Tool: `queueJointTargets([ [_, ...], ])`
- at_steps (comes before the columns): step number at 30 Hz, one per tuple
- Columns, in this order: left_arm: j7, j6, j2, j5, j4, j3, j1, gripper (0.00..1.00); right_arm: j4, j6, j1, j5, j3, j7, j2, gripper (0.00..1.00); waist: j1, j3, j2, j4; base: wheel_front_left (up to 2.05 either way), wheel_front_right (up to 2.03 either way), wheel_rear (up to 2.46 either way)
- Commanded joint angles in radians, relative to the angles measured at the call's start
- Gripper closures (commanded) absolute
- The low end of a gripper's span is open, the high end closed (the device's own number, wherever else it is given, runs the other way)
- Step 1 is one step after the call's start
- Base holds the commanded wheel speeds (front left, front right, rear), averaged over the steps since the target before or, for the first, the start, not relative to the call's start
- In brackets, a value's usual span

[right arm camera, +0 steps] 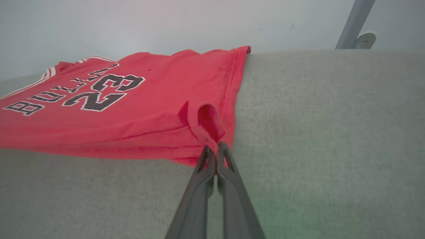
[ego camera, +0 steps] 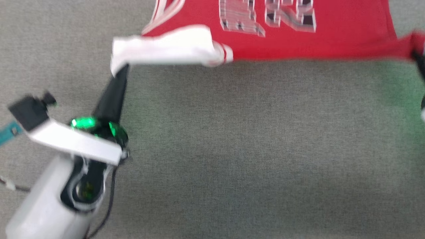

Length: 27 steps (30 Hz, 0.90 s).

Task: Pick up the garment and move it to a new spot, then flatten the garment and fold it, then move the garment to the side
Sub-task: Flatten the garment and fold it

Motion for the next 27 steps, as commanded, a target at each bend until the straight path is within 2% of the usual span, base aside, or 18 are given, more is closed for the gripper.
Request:
queueJointTargets([
  [1, -0.007, 0.003, 0.005, 0.018, -0.014, 0.006, 0.02, 1.0, -0.013, -0.005, 0.026, 0.011, -0.009, 0.009, -0.005, 1.0, 0.0, -0.016, 0.0, 0.003, 0.0, 0.0, 0.0],
  [9, -0.007, 0.003, 0.054, 0.076, -0.163, 0.014, 0.259, 1.0, -0.243, -0.005, 0.374, 0.078, -0.128, 0.125, -0.024, 1.0, 0.0, -0.073, 0.0, 0.007, 0.0, 0.0, 0.0],
  [13, -0.007, 0.003, 0.071, 0.1, -0.234, 0.038, 0.384, 1.0, -0.371, -0.005, 0.526, 0.076, -0.205, 0.173, 0.005, 1.0, 0.0, -0.09, 0.0, 0.003, 0.0, 0.0, 0.0],
  [16, -0.007, 0.003, 0.062, 0.114, -0.27, 0.063, 0.453, 1.0, -0.441, -0.005, 0.601, 0.067, -0.249, 0.197, 0.027, 1.0, 0.0, -0.094, 0.0, -0.002, 0.0, 0.0, 0.0],
  [22, -0.007, 0.002, 0.052, 0.147, -0.327, 0.099, 0.546, 1.0, -0.546, -0.005, 0.687, 0.059, -0.314, 0.221, 0.067, 1.0, 0.0, -0.094, 0.0, -0.016, 0.0, 0.0, 0.0],
  [27, -0.006, 0.002, 0.072, 0.151, -0.315, 0.061, 0.458, 1.0, -0.563, -0.004, 0.649, 0.058, -0.326, 0.229, 0.093, 1.0, 0.0, -0.086, 0.0, -0.024, 0.0, 0.0, 0.0],
])
